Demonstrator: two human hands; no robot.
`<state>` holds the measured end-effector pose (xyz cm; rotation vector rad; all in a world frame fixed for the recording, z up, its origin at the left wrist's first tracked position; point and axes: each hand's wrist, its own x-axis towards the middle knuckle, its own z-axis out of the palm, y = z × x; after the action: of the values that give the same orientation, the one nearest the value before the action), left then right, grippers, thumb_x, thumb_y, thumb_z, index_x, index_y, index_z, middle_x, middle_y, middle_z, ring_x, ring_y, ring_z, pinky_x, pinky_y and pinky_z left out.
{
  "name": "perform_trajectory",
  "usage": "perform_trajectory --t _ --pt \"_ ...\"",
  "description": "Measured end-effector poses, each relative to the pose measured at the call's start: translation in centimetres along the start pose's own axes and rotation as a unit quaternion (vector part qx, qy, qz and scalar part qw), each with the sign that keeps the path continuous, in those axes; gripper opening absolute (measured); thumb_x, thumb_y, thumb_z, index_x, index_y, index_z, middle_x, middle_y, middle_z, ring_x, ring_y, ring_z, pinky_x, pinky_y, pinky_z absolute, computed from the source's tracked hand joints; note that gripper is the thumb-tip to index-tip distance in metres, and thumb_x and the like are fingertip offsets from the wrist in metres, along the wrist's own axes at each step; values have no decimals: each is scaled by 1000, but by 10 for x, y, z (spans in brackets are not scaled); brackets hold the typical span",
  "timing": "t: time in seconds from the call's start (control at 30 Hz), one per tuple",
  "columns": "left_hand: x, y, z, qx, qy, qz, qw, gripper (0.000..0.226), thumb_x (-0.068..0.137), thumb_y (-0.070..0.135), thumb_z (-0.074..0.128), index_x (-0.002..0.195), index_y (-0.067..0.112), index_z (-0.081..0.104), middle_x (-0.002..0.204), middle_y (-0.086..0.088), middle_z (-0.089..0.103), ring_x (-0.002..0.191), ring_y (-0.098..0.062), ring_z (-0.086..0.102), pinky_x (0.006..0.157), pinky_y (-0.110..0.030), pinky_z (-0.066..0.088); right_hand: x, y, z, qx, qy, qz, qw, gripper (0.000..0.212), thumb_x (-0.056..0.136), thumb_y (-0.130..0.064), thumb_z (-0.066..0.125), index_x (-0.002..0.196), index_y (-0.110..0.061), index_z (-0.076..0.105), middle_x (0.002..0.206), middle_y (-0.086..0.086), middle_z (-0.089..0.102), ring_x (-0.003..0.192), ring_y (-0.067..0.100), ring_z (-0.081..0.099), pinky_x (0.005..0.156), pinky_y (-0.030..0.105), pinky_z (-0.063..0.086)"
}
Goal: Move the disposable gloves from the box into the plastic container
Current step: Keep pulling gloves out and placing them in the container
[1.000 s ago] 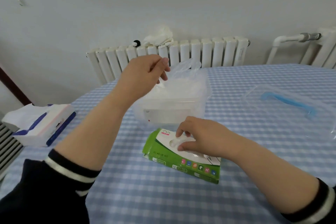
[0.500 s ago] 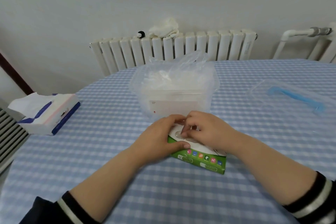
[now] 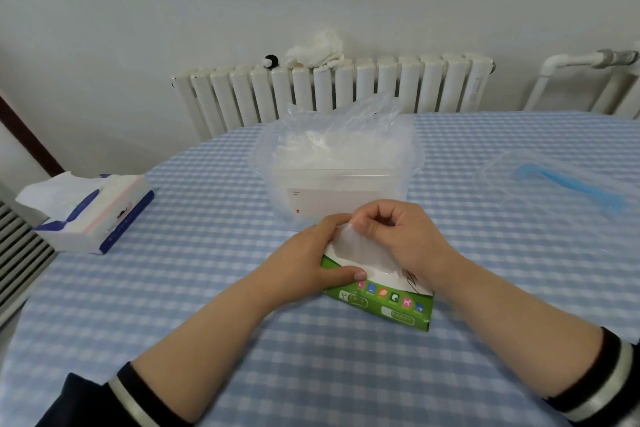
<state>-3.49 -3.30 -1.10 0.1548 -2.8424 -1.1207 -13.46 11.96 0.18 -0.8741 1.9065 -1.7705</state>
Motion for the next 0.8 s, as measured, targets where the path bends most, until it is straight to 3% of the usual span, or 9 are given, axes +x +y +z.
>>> perform_trajectory --t 0.13,0.27,0.37,0.4,0.47,0.53,0.63,0.73,0.8 --pt "0 -1 0 9 -2 -8 1000 69 77 45 78 134 41 39 101 28 53 92 14 52 76 -7 43 2 2 1 22 22 -10 999 14 86 -13 70 73 -19 71 77 -6 71 74 6 63 72 23 50" --pt "0 -2 2 21 -2 -12 1000 72 76 48 78 135 39 37 108 23 53 94 4 54 79 -14 46 5 -6 -6 -121 -44 -30 991 11 89 -31 66 86 -22 71 90 -7 73 83 5 65 74 15 48" --pt "0 -3 4 11 -1 -17 1000 74 75 48 78 134 39 36 111 23 54 95 5 56 77 -13 46 4 -19 -11 -218 -99 5 971 38 72 -65 55 94 -36 66 100 -15 68 91 2 61 77 14 47" --pt "-1 -2 4 10 -2 -18 1000 73 75 48 79 134 39 36 112 22 56 96 5 56 77 -14 48 2 -19 -11 -259 -117 14 959 42 70 -70 55 96 -38 65 100 -16 66 91 3 61 77 17 48" --pt "-1 -2 4 8 -5 -22 1000 73 74 48 79 133 38 36 116 18 58 97 2 58 80 -19 51 -1 -16 -6 -296 -115 -4 948 27 78 -59 66 92 -36 68 93 -14 67 85 4 61 74 21 48" --pt "0 -2 4 8 -8 -27 1000 73 74 47 79 132 39 36 116 16 59 97 0 59 82 -24 53 -2 -14 -2 -236 -72 -39 968 5 85 -36 71 82 -32 71 83 -14 69 77 -2 60 70 15 46" --pt "-1 -1 5 1 -6 -35 999 74 72 48 80 131 40 36 116 17 59 101 -2 59 88 -29 52 0 -18 -4 -89 -22 -42 995 8 86 -20 70 78 -21 73 75 -13 71 71 -3 62 70 11 48" --pt "-1 -2 5 9 -2 -33 999 77 71 50 81 133 40 36 119 19 57 106 -2 56 92 -26 50 3 -29 -12 47 35 -19 998 9 85 -18 67 79 -13 71 72 -3 72 73 9 65 77 24 54" --pt "0 -3 5 7 0 -34 999 78 71 50 81 133 41 36 119 18 58 106 -3 57 90 -25 50 5 -31 -16 -2 31 -20 999 19 87 -29 63 80 -13 71 75 -2 73 74 10 65 80 28 54"
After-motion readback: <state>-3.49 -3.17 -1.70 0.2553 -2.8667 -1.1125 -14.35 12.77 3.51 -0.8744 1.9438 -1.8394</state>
